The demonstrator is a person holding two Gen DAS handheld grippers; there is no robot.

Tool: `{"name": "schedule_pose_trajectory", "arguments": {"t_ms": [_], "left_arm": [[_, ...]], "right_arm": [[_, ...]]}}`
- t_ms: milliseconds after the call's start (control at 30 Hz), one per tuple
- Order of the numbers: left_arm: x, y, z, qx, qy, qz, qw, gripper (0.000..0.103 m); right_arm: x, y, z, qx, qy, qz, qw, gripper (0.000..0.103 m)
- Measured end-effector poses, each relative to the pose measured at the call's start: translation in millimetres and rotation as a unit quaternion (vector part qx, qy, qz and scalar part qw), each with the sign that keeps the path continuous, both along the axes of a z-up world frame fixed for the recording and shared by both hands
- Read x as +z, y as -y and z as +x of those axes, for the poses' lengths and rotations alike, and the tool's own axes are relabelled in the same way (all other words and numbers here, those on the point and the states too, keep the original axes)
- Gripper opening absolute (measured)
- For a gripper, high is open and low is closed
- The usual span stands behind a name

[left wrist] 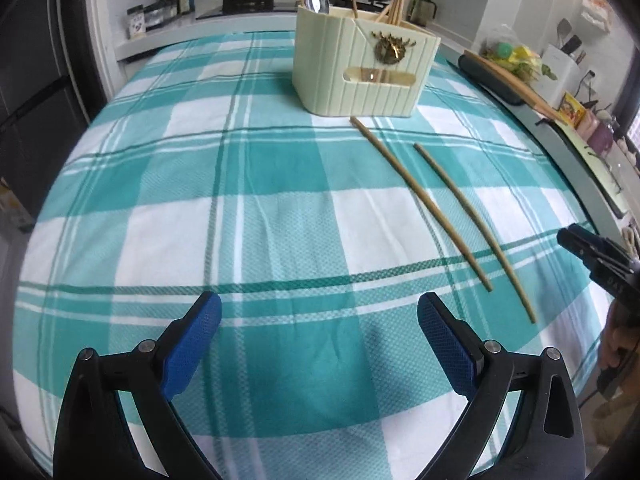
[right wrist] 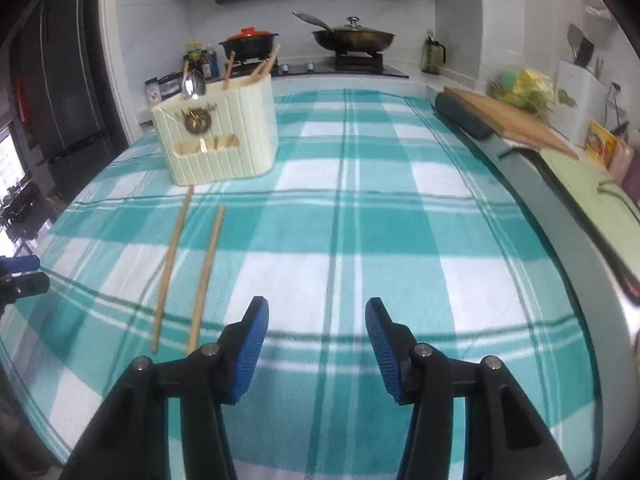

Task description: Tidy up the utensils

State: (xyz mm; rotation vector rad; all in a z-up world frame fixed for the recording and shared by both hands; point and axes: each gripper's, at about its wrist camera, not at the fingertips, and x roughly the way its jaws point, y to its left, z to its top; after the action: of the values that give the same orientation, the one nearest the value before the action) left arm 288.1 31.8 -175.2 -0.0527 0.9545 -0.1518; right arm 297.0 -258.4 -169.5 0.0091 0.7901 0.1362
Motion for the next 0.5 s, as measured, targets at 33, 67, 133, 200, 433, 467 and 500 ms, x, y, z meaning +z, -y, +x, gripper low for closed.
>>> {"name": "schedule_pose_trajectory", "arguments": {"t_ms": [33,67,133,200,433,467,500], "left_arm": [[-6,4,1,0.002,0.003,0.001,1.0000,0.099],[-12,7,3,0.005,0.005,0.004,1.0000,0.099],[-21,11,7,0.012,0.008,0.013,0.9998,0.099],[-27,12,11,0.014,0.007,0.020,0.9997,0.098],[-28,13,14,0.016,0.011,0.027,0.9995,0.099],[-29,15,14,0.015,0.011,0.032,0.9993,0.099],[-29,16,15,0.014,0.009,0.038,0.9991,0.099]], "right_arm": [[-5,2,-4,-0.003,-0.004,0.003,1.000,0.051],[-8,4,-7,-0.005,-0.004,-0.002,1.000,0.051],[-9,6,-10,-0.008,0.006,-0.019,1.000,0.051],[-10,7,-12,-0.012,0.014,-0.028,0.999,0.051],[-29,7,-4,-0.026,0.006,-0.022,0.999,0.051],[-31,6,-4,-0.022,0.003,-0.022,0.999,0.051],[-31,4,-4,-0.020,0.005,-0.025,0.999,0.051]]}}
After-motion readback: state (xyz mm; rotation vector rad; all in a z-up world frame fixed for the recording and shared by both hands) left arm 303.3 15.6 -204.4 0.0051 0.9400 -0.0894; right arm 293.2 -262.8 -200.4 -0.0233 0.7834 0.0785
